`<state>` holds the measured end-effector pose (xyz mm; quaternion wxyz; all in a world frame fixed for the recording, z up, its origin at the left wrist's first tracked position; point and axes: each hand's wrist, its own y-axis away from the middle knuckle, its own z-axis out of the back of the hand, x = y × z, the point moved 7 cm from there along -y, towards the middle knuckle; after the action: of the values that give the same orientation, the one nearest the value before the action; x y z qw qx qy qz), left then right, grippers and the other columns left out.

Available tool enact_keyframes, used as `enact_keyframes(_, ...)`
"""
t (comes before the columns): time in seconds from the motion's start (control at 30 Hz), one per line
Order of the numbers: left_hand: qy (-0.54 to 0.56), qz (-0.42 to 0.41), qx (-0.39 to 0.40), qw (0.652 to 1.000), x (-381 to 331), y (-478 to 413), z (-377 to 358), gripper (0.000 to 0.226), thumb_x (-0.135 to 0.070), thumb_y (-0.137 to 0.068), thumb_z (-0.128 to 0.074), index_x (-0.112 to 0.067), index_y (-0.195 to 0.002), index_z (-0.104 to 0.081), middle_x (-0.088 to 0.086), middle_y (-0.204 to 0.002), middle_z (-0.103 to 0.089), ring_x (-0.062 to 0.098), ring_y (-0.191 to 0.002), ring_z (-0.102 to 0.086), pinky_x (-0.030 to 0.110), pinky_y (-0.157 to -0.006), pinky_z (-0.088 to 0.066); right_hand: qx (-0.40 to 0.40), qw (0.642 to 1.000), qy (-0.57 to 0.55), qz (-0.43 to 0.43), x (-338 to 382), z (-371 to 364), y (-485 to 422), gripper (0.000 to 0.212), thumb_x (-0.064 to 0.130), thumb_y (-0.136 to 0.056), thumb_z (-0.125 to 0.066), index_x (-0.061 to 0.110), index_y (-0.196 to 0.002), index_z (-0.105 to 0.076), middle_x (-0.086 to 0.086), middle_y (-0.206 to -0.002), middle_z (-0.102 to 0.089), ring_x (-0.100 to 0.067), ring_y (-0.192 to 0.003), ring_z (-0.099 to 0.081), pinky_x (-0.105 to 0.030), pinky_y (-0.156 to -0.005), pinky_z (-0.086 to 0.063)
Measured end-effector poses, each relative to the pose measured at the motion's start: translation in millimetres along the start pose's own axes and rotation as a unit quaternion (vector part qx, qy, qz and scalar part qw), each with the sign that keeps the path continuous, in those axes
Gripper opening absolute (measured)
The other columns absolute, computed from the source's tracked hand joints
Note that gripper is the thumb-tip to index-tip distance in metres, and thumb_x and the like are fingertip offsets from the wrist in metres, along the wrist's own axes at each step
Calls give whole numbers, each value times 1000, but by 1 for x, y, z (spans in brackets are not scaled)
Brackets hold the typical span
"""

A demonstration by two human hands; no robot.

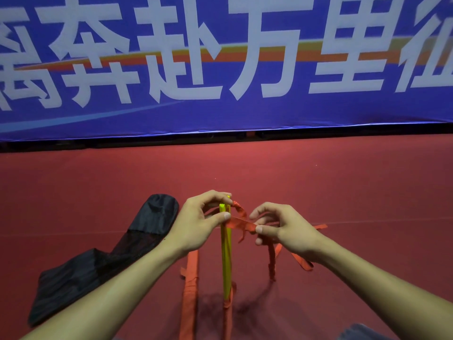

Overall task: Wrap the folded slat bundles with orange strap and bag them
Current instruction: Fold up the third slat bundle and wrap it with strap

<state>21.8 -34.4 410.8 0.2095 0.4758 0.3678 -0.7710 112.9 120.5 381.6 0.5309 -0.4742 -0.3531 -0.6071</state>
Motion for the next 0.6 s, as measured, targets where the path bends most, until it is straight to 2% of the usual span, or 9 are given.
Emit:
enact_keyframes(0.13,17,2,8,1000,3,0,2,32,14,-85,-66,-17,-94,-70,0,-121,-67,2,-113,-65,20,-87,-53,15,998,-48,-28,-7,2,-1,27,-14,-95,-43,7,-97,-59,-10,-75,-64,-21,-68,-64,-29,-63,-54)
enact_keyframes(0.27,14,-2,20,1000,3,0,-2,34,14,-85,-66,-19,-94,-70,-3,-121,-68,6,-115,-65,21,-93,-52,47,998,6,-31,-12,0,-3,42,-24,-86,-32,9,-98,-56,-5,-71,-67,-17,-69,-61,-39,-69,-52)
enact_keyframes(0.33,18,-3,20,1000,3,0,-2,37,15,-85,-66,-21,-93,-71,-4,-120,-69,6,-115,-65,22,-93,-52,38,999,27,-23,-12,1,-3,42,-25,-82,-32,8,-97,-55,-8,-70,-64,-19,-65,-58,-41,-68,-51)
enact_keyframes(0.43,33,2,10,999,6,0,2,48,15,-85,-66,-33,-86,-74,-5,-118,-70,8,-115,-65,25,-92,-54,33,999,2,-32,-12,5,0,41,-26,-81,-30,4,-93,-55,-15,-80,-54,-18,-58,-53,-34,-58,-53)
enact_keyframes(0.5,35,5,5,999,8,-1,4,52,14,-85,-66,-37,-85,-75,-4,-119,-70,9,-116,-65,28,-93,-54,47,998,-5,-41,-13,4,1,41,-26,-82,-29,5,-89,-56,-18,-85,-52,-14,-53,-53,-29,-51,-48)
enact_keyframes(0.6,34,3,-1,999,8,-1,8,48,15,-85,-66,-32,-85,-75,-3,-117,-71,10,-115,-66,29,-95,-54,54,997,-31,-56,-16,4,1,31,-15,-93,-38,7,-90,-59,-12,-76,-49,-12,-48,-46,-24,-45,-37)
